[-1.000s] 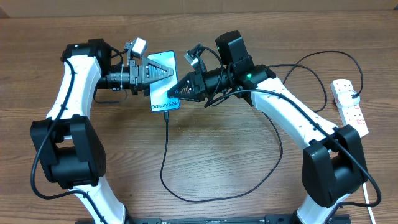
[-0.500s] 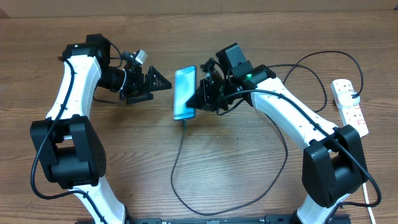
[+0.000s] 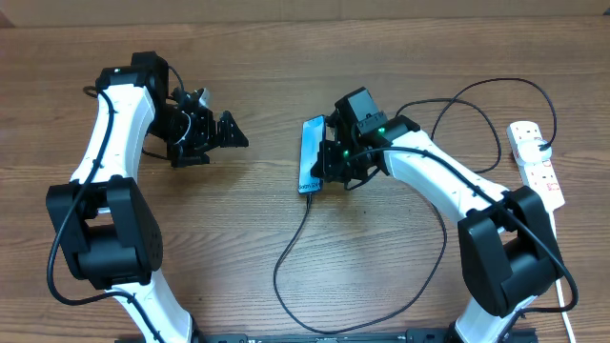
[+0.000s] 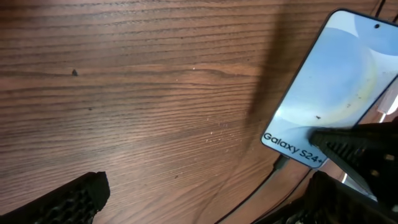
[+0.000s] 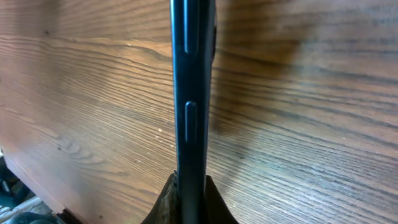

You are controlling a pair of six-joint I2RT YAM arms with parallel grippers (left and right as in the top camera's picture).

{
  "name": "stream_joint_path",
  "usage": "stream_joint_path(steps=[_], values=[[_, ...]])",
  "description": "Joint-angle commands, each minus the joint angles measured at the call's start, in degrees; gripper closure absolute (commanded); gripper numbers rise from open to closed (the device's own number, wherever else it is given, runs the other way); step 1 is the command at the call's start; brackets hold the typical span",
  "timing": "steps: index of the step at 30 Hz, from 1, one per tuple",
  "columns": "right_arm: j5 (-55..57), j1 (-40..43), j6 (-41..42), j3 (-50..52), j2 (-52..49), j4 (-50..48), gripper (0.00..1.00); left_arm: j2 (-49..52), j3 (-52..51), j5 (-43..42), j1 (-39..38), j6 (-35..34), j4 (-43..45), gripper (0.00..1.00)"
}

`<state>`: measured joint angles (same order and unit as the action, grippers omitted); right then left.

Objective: Plug charger to phone and switch on socket

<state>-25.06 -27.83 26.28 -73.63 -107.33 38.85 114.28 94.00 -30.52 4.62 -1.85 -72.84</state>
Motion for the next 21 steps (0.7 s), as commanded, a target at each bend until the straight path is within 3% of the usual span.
stream_joint_path(steps=[1, 11, 21], values=[[0.0, 0.2, -0.3, 1.9, 0.5, -1.5, 0.96, -0.6, 0.3, 1.2, -0.2, -1.2, -0.2, 0.00], [-3.5, 0.2, 1.4, 4.2, -0.4, -5.2, 0.96, -0.6, 0.3, 5.4, -4.0, -2.1, -0.2, 0.00], [-9.6, 0.2, 2.2, 4.2, -8.2, -9.4, 0.96, -0.6, 0.3, 5.7, -8.2, -2.1, 0.1, 0.00]])
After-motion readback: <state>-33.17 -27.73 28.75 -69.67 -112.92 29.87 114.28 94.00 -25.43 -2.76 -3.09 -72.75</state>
